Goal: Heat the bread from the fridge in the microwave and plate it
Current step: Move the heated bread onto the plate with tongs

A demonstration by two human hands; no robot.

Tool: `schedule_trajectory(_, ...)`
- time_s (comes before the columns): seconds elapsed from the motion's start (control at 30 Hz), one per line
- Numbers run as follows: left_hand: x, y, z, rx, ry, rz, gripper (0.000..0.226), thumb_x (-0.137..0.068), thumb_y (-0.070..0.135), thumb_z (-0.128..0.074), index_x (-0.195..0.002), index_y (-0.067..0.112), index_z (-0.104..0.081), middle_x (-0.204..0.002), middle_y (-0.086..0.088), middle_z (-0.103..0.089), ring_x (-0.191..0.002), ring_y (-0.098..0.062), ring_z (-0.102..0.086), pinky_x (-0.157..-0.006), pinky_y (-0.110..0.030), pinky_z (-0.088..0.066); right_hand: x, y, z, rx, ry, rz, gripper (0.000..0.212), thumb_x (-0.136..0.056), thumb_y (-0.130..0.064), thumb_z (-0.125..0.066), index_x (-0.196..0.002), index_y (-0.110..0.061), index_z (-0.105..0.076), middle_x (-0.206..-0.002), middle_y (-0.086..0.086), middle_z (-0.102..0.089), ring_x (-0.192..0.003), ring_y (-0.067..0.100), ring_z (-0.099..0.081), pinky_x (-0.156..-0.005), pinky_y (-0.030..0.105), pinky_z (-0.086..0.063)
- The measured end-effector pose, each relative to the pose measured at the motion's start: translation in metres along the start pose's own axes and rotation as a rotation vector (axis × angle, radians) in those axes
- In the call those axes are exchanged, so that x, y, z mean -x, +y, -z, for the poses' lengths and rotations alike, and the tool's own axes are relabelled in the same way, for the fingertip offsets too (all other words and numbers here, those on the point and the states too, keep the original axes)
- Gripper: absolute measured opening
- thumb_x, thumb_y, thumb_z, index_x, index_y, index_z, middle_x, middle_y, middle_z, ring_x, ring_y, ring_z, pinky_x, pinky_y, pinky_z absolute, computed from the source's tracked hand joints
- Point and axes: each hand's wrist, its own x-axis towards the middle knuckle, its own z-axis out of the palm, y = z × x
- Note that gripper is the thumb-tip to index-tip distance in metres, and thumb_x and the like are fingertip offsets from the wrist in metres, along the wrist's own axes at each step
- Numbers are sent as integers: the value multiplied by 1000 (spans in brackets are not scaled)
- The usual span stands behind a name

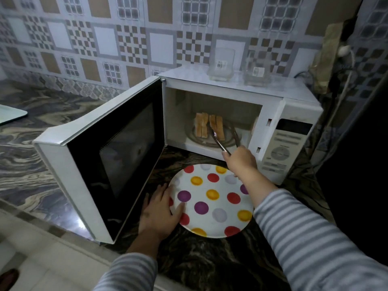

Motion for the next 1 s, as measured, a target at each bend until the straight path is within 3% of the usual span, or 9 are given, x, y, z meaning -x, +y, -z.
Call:
schedule_trajectory(0.3,-2,2,1,-6,-1,7,91,-72,76,-4,-152,32,-12,-159,10,-16,-148,-9,-3,-120,-37,5,-54,-24,-40,55,-44,-130,39,-93,-35,-53,-109,-3,-66,-109,16,-66,-98,36,-62,-82,39,-54)
schedule_trajectory(0.47,-2,3,2,1,-4,7,91,-72,76,-6,-152,33,-8,-159,13,-15,-147,-8,-1,-119,-36,7,-75,-34,-49,5,-8,-225,35,-100,-19,-39,-121,-1,-60,-119,16,-62,-105,34,-60,-72,35,-44)
schedule_trajectory(0.57,-2,3,3,-12,-3,13,90,-71,72,-1,-152,33,-7,-159,15,-13,-147,-7,-1,-118,-36,7,-82,-38,-53,30,-5,-208,34,-100,-13,-36,-127,-2,-54,-127,17,-58,-111,35,-58,-78,38,-47)
schedule_trajectory(0.73,-2,4,2,4,2,19,90,-72,72,2,-152,33,-6,-159,16,-12,-147,-5,1,-120,-36,7,-82,-24,-62,-57,14,-179,38,-100,-30,-40,-122,-6,-59,-123,16,-61,-109,37,-58,-74,35,-39)
schedule_trajectory(0.9,-4,5,3,-50,-29,41,74,-86,63,-7,-153,31,-1,-160,15,-5,-147,-7,5,-119,-38,8,-49,-8,-42,4,45,-73,47,-98,-42,-42,-119,-2,-56,-116,16,-62,-105,37,-59,-81,37,-47)
schedule_trajectory(1.0,-3,6,5,-43,-45,45,67,-91,52,-9,-153,31,0,-161,13,-4,-148,-9,5,-118,-39,8,-11,5,-26,-56,73,8,42,-98,-40,-44,-117,-4,-53,-104,13,-63,-93,32,-59,-70,32,-40)
